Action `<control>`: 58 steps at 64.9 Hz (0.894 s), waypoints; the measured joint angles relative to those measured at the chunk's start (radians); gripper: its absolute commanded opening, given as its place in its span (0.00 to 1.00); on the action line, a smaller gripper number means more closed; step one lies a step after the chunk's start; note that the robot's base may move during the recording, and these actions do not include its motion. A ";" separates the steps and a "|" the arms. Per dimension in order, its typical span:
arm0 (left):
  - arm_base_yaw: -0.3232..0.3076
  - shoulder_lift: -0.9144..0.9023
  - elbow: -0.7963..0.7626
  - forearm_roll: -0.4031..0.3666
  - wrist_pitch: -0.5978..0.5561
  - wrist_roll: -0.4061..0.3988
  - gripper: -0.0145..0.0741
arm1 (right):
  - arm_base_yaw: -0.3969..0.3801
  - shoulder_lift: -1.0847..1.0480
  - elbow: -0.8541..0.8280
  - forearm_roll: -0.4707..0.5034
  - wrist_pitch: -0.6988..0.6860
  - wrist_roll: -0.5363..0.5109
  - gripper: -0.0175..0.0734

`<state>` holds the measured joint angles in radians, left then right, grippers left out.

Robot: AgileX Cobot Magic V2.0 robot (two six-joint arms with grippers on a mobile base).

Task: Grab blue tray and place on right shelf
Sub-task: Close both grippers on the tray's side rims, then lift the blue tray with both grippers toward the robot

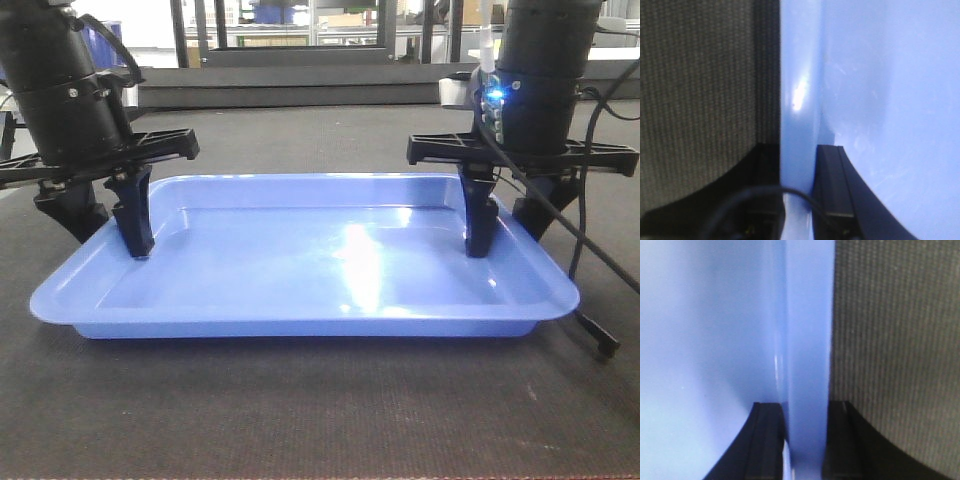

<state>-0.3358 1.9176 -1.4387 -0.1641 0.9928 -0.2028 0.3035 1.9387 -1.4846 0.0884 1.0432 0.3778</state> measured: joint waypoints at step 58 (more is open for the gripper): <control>-0.229 -0.702 0.423 0.135 0.088 -0.366 0.15 | 0.257 -0.642 0.434 -0.080 -0.021 0.267 0.43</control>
<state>-0.5652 1.2160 -1.0153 -0.0287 1.0806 -0.5689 0.5606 1.2971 -1.0507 0.0082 1.0219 0.6450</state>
